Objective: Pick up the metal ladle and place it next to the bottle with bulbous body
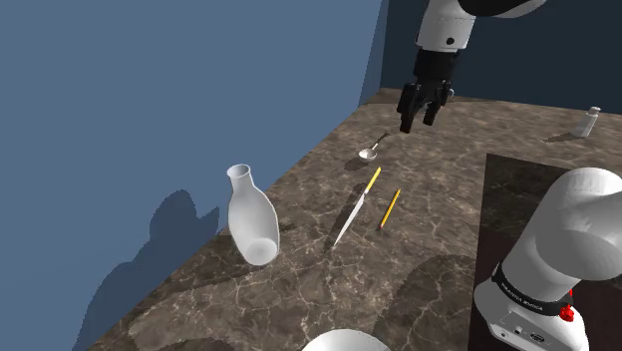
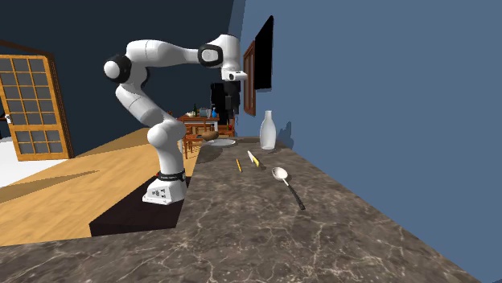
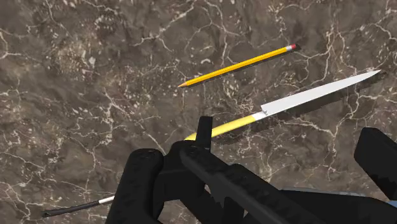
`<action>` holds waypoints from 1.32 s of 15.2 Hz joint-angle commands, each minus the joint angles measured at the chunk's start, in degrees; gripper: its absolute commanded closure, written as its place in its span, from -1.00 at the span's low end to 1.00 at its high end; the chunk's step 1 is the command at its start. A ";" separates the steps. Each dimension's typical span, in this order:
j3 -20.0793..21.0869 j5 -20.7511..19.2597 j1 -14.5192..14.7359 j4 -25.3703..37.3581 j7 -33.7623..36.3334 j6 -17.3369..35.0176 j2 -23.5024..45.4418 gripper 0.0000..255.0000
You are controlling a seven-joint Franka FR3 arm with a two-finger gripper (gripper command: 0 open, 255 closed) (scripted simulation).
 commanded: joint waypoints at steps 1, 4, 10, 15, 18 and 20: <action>0.00 0.00 0.00 0.00 0.00 0.00 0.00 -1.00; 0.59 0.54 -1.95 0.52 4.56 5.34 5.45 -1.00; 1.05 1.08 -5.69 3.06 13.52 14.80 16.68 -1.00; 0.66 1.13 -8.58 6.34 20.80 21.33 25.91 -1.00; 0.08 1.10 -10.19 8.65 25.05 24.66 31.25 -1.00; -0.46 1.10 -11.18 10.28 27.83 26.66 34.70 -1.00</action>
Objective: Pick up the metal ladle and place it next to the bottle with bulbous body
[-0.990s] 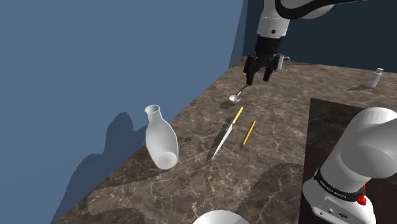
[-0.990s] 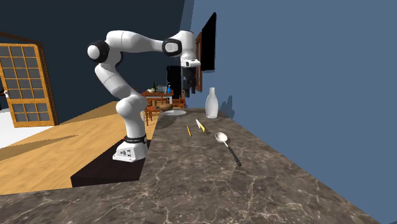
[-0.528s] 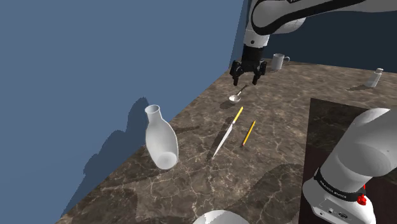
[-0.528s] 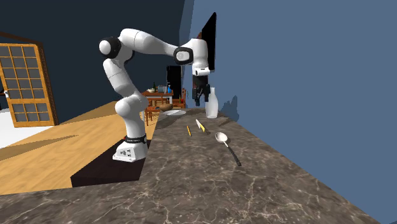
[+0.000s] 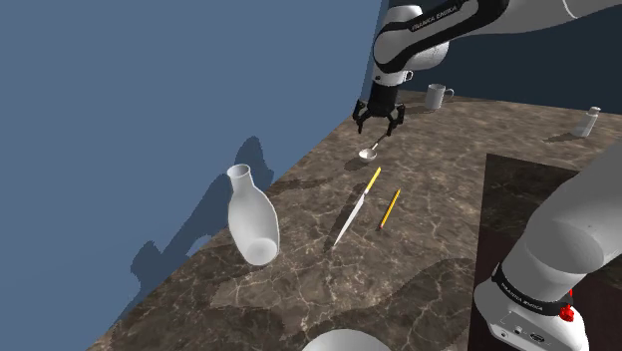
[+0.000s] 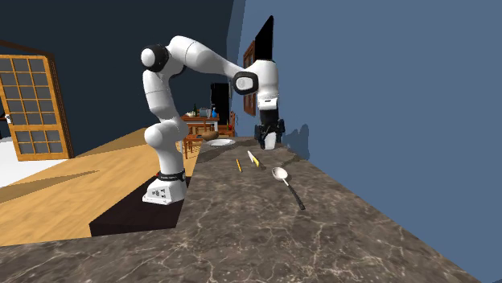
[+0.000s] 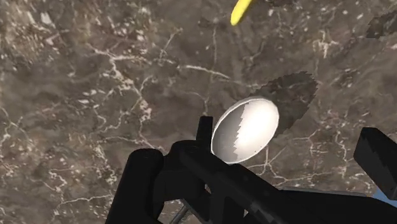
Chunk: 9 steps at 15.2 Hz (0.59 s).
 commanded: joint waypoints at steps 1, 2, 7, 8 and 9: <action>-0.49 0.02 -0.96 1.42 3.01 2.16 3.31 -1.00; -0.81 0.05 -1.45 2.27 4.36 3.05 4.98 -1.00; -2.84 0.46 -3.67 6.59 10.84 7.00 12.93 -1.00; -3.29 0.61 -4.10 7.46 12.08 7.70 14.44 -1.00; -3.76 0.79 -4.52 8.31 13.30 8.36 15.93 -1.00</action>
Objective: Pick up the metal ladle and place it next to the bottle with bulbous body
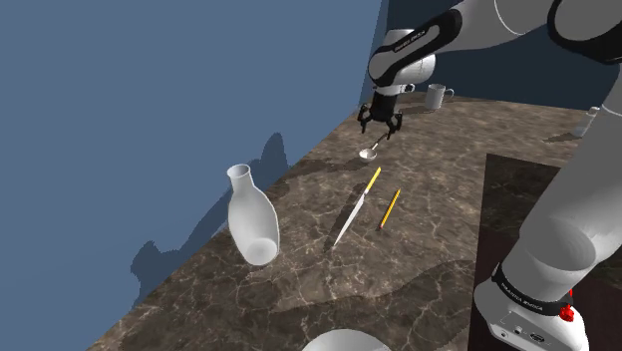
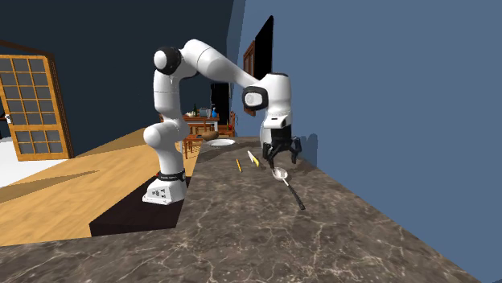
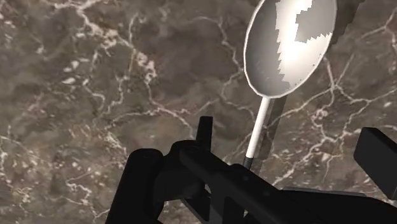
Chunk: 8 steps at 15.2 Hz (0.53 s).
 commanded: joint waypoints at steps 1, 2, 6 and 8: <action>-0.94 0.44 -0.89 2.02 2.52 1.56 3.45 -1.00; -1.42 0.67 -1.33 2.86 3.70 2.18 4.88 -1.00; -1.45 1.19 -1.43 2.45 3.83 4.40 6.72 -1.00; -1.34 1.50 -1.41 2.05 3.62 5.73 7.67 -1.00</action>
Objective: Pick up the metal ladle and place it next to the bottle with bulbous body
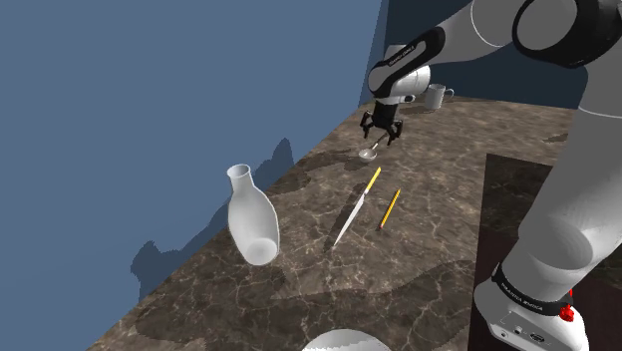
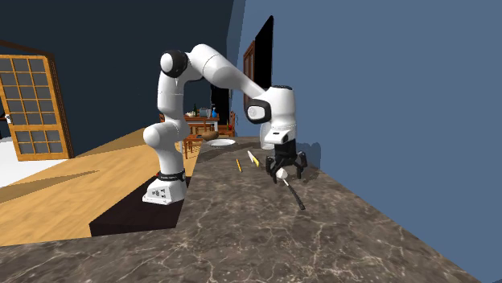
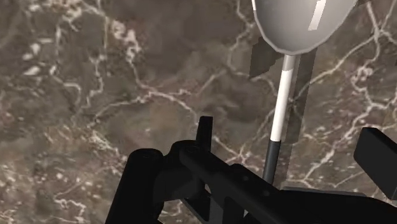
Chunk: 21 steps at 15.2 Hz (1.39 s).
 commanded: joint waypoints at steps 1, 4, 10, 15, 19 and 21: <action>0.15 0.32 0.08 -0.47 -0.08 1.48 0.99 -1.00; 0.24 0.58 0.08 -0.74 -0.24 2.51 1.77 -1.00; 0.25 0.58 0.08 -0.73 -0.25 2.51 1.77 -1.00; 0.25 0.58 0.08 -0.73 -0.25 2.51 1.77 1.00; 0.25 0.58 0.08 -0.74 -0.24 2.51 1.76 1.00; 0.20 0.41 0.11 -0.49 -0.09 1.83 1.32 1.00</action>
